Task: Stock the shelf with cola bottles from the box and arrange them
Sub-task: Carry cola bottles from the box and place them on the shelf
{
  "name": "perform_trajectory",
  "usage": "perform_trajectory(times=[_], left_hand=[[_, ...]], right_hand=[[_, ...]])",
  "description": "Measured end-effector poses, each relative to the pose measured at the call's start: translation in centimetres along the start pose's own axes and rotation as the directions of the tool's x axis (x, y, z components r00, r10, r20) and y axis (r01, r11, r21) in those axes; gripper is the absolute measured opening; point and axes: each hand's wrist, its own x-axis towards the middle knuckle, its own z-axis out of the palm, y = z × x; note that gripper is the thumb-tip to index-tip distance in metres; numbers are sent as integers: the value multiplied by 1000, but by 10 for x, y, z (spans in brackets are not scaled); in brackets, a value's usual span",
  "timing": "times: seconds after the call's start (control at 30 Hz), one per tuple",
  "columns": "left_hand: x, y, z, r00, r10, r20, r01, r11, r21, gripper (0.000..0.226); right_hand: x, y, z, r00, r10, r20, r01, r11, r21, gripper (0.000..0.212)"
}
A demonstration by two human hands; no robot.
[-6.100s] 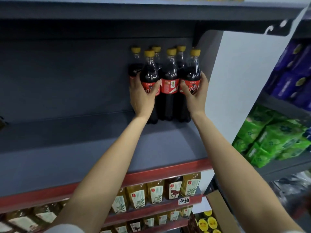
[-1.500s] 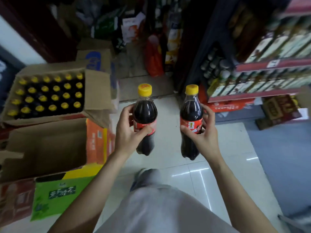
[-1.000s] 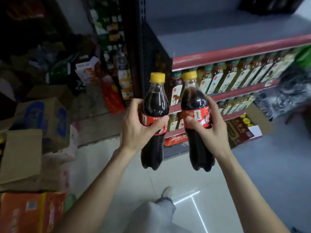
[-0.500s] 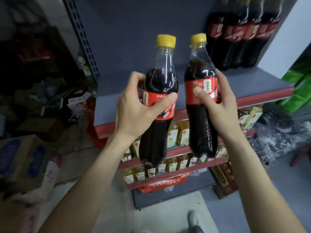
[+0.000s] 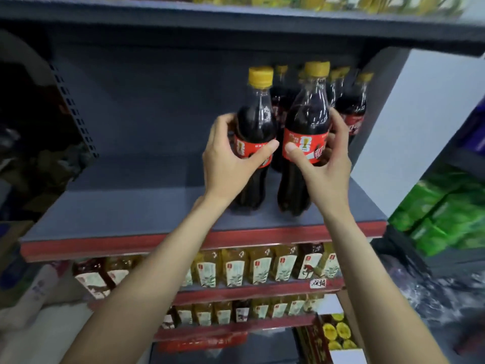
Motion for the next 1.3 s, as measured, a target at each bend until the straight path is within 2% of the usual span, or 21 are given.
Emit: perform_trajectory(times=[0.23,0.33,0.43,0.53,0.73,0.9,1.0,1.1,1.2,1.3], left_hand=[[7,0,90,994,-81,76,71,989,126,79],[11,-4,112,991,-112,74,96,977,193,77],[21,-8,131,978,-178,108,152,965,214,78],[26,-10,144,972,-203,122,179,967,181,76],[31,-15,153,972,-205,110,186,969,160,79],[25,-17,152,971,-192,145,175,977,121,82],[19,-9,143,977,-167,134,152,982,112,73],[7,0,119,991,-115,66,111,992,61,61],[-16,11,79,998,-17,-58,15,1000,-24,38],[-45,17,24,977,96,-188,-103,994,-27,16]], right_hand=[[43,64,-31,985,107,-135,-122,987,-106,76],[60,81,-39,975,142,-172,-168,975,-148,79],[75,93,-45,982,102,-157,-121,986,-118,80],[83,98,-49,985,122,-123,-131,989,-71,78],[85,104,-62,985,169,-45,-174,972,-157,80],[74,103,-65,992,127,-16,-127,971,-201,85],[63,97,-60,998,33,-51,-46,953,-298,78],[41,74,-50,985,-132,-116,87,941,-327,59],[12,47,-28,936,-326,-131,278,915,-292,37],[-24,19,7,890,-432,-143,411,898,-158,23]])
